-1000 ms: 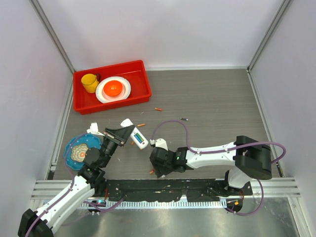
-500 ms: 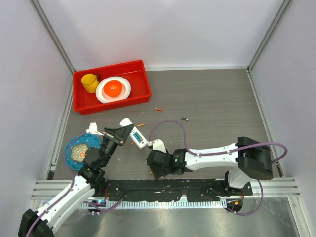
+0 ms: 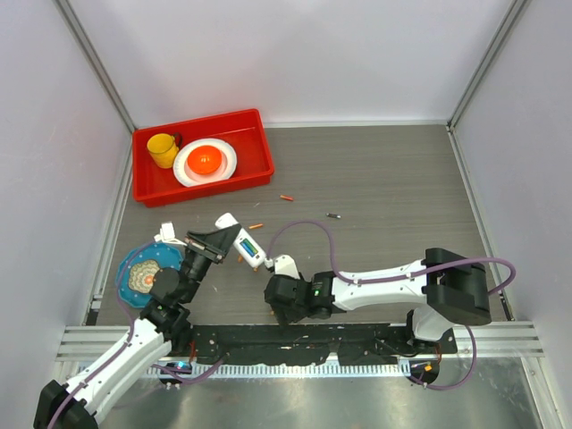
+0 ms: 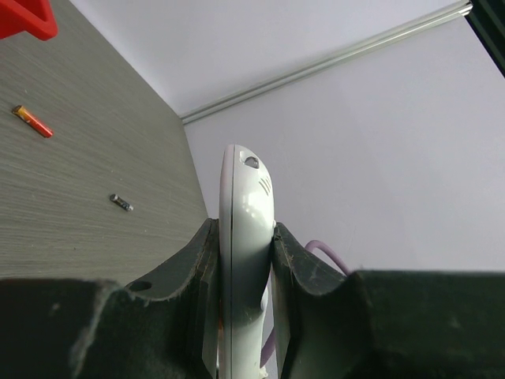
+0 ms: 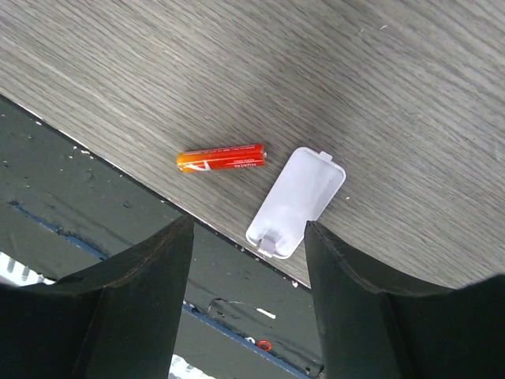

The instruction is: Load the batteries into the remote control

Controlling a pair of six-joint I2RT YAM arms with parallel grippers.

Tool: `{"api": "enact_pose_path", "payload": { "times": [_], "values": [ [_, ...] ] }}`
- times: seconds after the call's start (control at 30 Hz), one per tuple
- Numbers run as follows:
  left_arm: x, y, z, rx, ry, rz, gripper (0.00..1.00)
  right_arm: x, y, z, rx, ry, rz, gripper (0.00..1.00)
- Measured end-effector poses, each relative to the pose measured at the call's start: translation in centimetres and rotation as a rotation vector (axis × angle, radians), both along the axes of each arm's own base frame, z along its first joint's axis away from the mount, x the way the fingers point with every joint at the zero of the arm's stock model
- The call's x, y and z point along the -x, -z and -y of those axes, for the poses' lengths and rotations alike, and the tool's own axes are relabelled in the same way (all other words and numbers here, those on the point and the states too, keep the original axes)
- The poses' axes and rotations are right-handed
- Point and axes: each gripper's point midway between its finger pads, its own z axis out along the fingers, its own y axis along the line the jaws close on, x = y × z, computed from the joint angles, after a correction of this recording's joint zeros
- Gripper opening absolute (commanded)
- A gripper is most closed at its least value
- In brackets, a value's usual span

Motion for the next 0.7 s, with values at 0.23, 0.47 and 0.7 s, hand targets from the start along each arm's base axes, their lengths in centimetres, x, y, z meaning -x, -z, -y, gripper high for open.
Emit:
{"api": "enact_pose_path", "payload": {
  "times": [0.23, 0.47, 0.7],
  "values": [
    [0.0, 0.0, 0.0, 0.004, -0.001, -0.001, 0.0, 0.2, 1.2, 0.5, 0.021, 0.001, -0.008, 0.64],
    [0.1, -0.1, -0.2, 0.006, -0.006, 0.0, 0.0, 0.1, 1.3, 0.2, 0.006, 0.002, -0.006, 0.6],
    [0.1, 0.2, -0.5, 0.002, -0.02, -0.011, 0.0, 0.0, 1.4, 0.2, 0.002, 0.014, -0.002, 0.59]
  ]
}}
